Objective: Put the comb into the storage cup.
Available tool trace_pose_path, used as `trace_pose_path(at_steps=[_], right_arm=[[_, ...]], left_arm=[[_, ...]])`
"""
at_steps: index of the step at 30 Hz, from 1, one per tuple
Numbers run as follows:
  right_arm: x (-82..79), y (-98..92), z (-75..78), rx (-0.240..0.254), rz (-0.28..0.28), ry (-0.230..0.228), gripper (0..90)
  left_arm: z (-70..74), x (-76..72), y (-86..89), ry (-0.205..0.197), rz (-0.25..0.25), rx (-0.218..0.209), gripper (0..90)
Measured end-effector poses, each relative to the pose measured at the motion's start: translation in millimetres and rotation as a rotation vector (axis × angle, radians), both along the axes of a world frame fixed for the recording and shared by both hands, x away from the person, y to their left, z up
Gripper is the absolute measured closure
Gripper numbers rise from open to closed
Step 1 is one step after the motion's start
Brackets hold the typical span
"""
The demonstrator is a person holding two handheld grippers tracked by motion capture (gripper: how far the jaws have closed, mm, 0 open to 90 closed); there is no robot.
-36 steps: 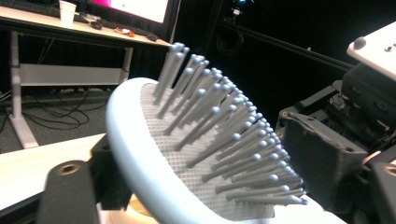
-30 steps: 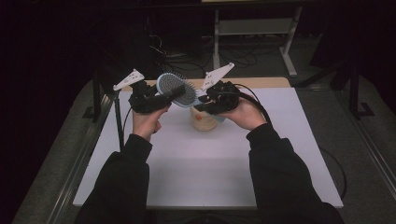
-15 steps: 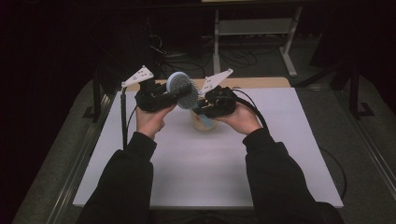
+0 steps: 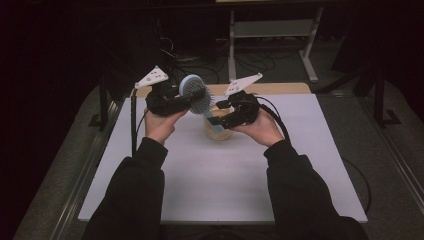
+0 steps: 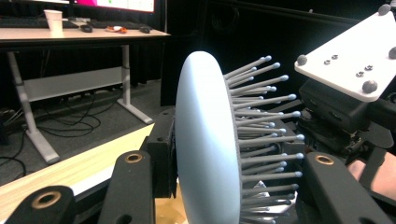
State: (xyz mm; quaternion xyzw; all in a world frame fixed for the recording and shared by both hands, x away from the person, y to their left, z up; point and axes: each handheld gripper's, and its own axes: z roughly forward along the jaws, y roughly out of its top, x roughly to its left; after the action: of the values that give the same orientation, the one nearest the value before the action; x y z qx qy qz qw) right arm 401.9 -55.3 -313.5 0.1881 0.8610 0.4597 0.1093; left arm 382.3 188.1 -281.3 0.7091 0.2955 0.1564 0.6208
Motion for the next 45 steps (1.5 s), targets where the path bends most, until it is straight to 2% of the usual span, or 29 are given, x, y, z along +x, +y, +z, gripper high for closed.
trace_pose_path(at_steps=[4, 11, 13, 16, 20, 26, 45], right_arm=[[0.3, -5.4, -1.5, 0.0, -0.032, 0.018, 16.5], [-2.3, -21.5, 0.0, 0.047, -0.049, 0.024, 5.6], [-3.6, -26.7, 1.2, 0.057, -0.054, 0.026, 2.6], [-4.6, -34.4, 2.4, 0.038, -0.073, 0.006, 1.3], [-5.9, -42.7, 2.0, 0.063, -0.071, 0.008, 0.0], [-9.5, -52.2, -1.3, 0.06, -0.077, 0.019, 0.0], [-20.8, -91.8, -19.1, 0.092, -0.131, 0.036, 0.0]], left_arm=[[1.4, 2.2, 1.0, -0.004, -0.004, -0.004, 54.3], [5.3, 5.9, 3.4, -0.01, -0.004, -0.006, 54.2], [8.0, 7.1, 4.5, 0.0, -0.008, -0.011, 54.2], [11.9, 6.6, 4.7, -0.008, -0.015, -0.016, 54.2], [19.5, 7.7, 5.8, -0.027, -0.013, -0.032, 54.2], [31.6, 9.8, 8.4, -0.048, -0.01, -0.043, 54.2], [50.9, 18.2, 14.1, -0.084, 0.015, -0.03, 54.3]])
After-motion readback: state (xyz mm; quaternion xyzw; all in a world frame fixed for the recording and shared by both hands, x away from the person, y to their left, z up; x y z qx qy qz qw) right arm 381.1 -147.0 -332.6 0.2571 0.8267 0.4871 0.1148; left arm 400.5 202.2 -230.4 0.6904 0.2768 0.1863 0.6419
